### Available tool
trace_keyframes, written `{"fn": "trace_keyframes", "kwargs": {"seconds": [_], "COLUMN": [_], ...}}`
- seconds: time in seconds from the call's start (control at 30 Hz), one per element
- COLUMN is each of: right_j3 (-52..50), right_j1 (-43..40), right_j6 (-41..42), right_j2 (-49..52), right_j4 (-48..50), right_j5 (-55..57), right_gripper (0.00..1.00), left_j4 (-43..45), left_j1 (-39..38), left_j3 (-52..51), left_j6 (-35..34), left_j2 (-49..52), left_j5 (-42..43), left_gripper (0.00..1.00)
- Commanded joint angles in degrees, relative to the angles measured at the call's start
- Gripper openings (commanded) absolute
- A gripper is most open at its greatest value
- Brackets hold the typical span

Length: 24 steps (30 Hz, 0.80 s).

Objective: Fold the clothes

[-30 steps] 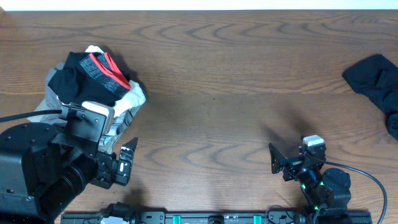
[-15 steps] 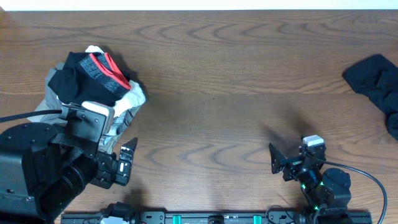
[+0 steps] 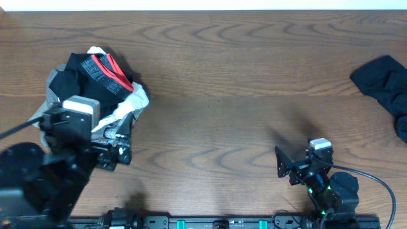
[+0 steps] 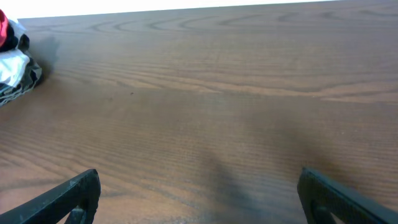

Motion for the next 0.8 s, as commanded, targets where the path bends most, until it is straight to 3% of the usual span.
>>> {"fn": "trace_keyframes", "kwargs": {"seconds": [0.0, 0.13, 0.4, 0.77], "right_j3": [-0.20, -0.20, -0.20, -0.20], "right_j1": [-0.70, -0.70, -0.70, -0.70], "right_j6": [0.83, 0.83, 0.83, 0.83], "right_j2": [-0.37, -0.37, -0.37, -0.37], "right_j4": [0.11, 0.11, 0.11, 0.11], "right_j5": [-0.28, -0.26, -0.26, -0.28], "right_gripper": [0.99, 0.99, 0.99, 0.99], "left_j4": [8.59, 21.38, 38.91, 51.49], "left_j1": [0.46, 0.46, 0.46, 0.46], "left_j3": [-12.50, -27.21, -48.81, -65.79], "left_j6": [-0.26, -0.35, -0.37, -0.33], "left_j2": [-5.77, -13.60, -26.80, -37.66], "left_j5": [2.71, 2.73, 2.73, 2.62], "left_gripper": [0.98, 0.98, 0.98, 0.98]}}
